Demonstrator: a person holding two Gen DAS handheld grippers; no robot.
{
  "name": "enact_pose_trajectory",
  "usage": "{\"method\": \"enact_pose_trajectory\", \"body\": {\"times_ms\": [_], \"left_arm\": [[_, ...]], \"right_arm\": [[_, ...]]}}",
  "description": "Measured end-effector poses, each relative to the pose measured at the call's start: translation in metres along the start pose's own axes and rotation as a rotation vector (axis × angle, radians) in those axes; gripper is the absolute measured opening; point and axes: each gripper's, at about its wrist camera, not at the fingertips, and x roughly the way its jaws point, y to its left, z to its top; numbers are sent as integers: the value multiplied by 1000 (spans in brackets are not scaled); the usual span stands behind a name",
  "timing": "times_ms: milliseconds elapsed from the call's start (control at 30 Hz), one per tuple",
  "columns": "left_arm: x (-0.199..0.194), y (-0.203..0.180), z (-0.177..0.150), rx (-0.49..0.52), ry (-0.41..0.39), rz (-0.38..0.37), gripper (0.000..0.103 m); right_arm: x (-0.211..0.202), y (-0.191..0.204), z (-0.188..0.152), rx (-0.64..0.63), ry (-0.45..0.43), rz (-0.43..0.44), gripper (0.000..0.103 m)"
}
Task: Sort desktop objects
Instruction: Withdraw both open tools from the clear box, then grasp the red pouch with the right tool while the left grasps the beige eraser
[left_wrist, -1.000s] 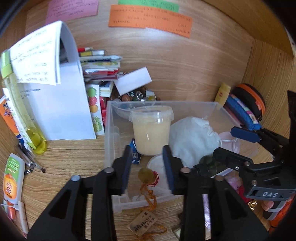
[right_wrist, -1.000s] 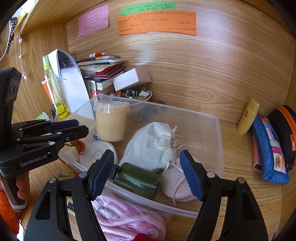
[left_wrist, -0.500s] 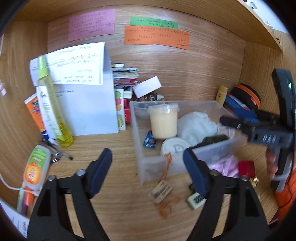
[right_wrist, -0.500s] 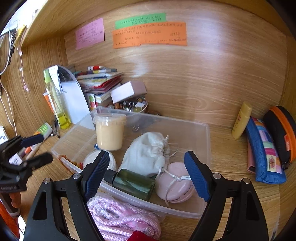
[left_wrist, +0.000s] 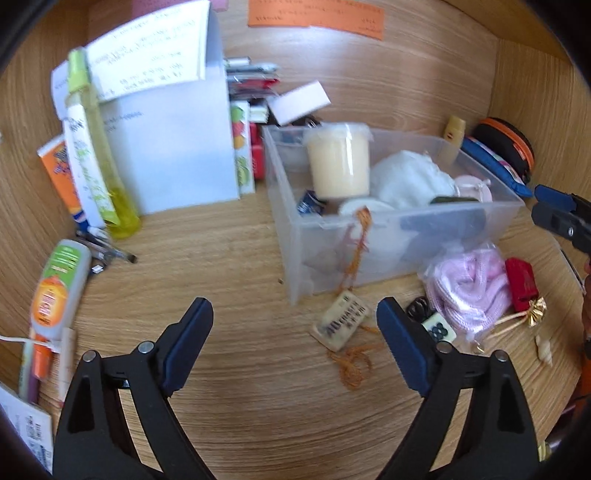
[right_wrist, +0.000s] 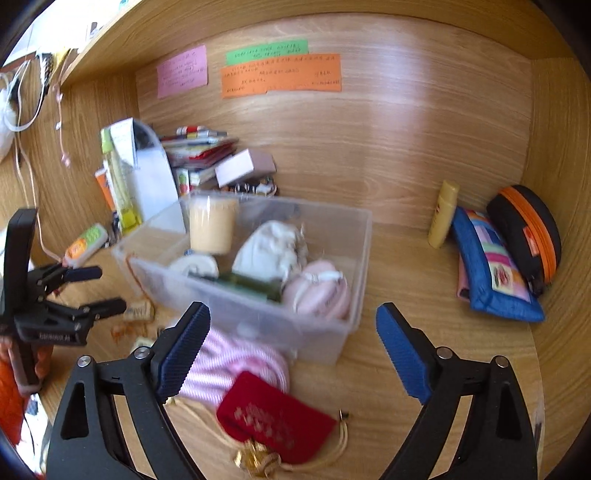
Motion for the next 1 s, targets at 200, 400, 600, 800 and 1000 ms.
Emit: {"method": "enact_pose_trajectory", "body": {"times_ms": [200,400,600,800,1000], "left_arm": [[9,-5,-2,6,59,-46,91],[24,-14,-1,37,125,-34,90],[30,-20,-1,49,149,-26,75],[28,-17,1,38,136,-24,63],[26,-15,0,27,121,-54,35]], "right_arm": [[1,0,-25,-74,74,69,90],[14,-4,-45,-84,185,156,90],[24,-8,-52,-74,258,172,89],[26,-4,-56,-92,287,201,63],[24,-10,-56,-68,282,221,35]]}}
